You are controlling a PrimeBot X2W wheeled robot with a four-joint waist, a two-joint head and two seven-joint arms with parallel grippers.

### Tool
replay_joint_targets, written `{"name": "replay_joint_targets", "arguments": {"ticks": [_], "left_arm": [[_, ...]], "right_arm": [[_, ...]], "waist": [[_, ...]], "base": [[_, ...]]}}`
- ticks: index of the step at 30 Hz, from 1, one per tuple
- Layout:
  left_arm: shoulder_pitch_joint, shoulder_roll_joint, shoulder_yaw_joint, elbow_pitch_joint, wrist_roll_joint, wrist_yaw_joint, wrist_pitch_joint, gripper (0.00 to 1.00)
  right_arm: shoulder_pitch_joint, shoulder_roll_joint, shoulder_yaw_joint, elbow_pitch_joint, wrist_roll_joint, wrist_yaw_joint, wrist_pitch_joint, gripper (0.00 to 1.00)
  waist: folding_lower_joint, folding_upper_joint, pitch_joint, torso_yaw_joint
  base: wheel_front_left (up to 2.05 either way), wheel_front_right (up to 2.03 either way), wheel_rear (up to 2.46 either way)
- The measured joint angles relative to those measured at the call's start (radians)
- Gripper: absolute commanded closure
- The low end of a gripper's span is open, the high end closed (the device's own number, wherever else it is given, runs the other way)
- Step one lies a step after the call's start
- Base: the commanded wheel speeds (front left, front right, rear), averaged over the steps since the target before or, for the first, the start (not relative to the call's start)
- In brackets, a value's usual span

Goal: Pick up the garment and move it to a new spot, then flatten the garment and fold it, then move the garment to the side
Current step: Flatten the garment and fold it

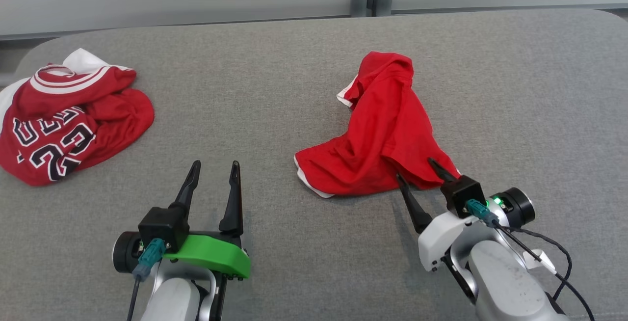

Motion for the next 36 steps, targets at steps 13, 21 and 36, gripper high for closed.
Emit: {"name": "replay_joint_targets", "arguments": {"ticks": [13,21,36], "left_arm": [[-0.001,-0.016,0.025,-0.012,0.016,-0.011,0.0,0.0],[-0.001,-0.018,0.028,-0.018,0.018,-0.016,0.0,0.0],[-0.005,-0.02,0.001,-0.021,0.01,-0.018,0.0,0.0]], "right_arm": [[-0.143,0.0,-0.108,0.102,-0.083,0.0,0.0,1.0],[-0.204,-0.024,-0.209,0.055,-0.109,0.0,0.0,1.0],[-0.326,-0.167,-0.36,0.288,-0.106,0.0,0.0,1.0]], "waist": [[0.0,0.0,0.058,0.089],[0.0,0.0,0.075,0.066],[0.0,0.0,0.11,0.087]], "base": [[0.0,0.0,0.0],[0.0,0.0,0.0],[0.0,0.0,0.0]]}}
